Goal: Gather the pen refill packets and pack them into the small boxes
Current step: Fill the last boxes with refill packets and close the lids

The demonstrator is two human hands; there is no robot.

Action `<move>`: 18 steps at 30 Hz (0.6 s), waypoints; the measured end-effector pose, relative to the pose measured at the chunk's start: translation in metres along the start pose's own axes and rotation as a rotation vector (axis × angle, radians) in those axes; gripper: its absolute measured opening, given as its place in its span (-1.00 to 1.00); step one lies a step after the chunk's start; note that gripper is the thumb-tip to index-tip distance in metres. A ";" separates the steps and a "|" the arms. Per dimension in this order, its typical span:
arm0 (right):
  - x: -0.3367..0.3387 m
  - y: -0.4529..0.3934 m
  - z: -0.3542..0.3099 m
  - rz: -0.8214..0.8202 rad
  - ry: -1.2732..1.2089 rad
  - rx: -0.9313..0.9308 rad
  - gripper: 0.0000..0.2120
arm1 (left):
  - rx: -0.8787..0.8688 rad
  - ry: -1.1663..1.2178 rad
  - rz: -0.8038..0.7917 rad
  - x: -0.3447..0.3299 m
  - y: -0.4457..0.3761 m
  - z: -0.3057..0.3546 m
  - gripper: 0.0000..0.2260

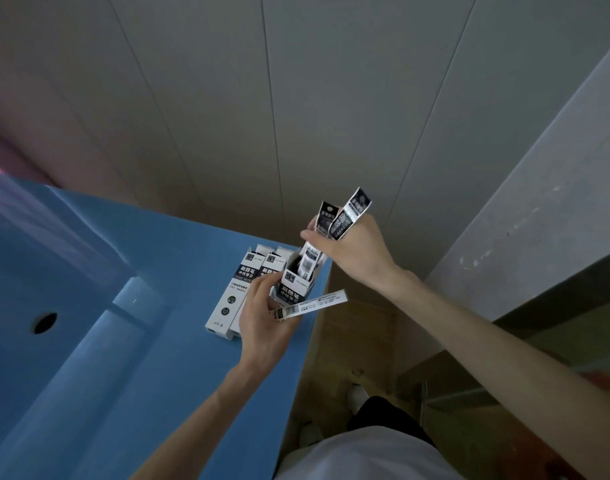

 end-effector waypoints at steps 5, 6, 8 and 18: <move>-0.033 0.006 0.009 -0.227 0.156 -0.020 -0.39 | -0.004 -0.017 -0.010 -0.001 -0.002 0.000 -0.39; -0.032 0.006 0.005 -0.214 0.141 -0.006 -0.34 | -0.004 -0.012 -0.007 0.000 -0.003 0.001 -0.40; -0.019 0.001 -0.005 -0.101 0.033 0.023 -0.45 | 0.000 -0.003 -0.004 0.002 -0.004 0.001 -0.42; -0.034 0.003 -0.001 -0.207 0.075 0.007 -0.59 | -0.026 -0.010 -0.025 0.001 -0.002 0.006 -0.41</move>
Point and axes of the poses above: each hand's wrist, its own y-axis away from the middle knuckle, its own x-axis out of the back of the hand, z = x × y, the point moved 9 cm from there along -y, towards the middle knuckle, and after that the axes turned 6 degrees about z, right-handed, at the moved point
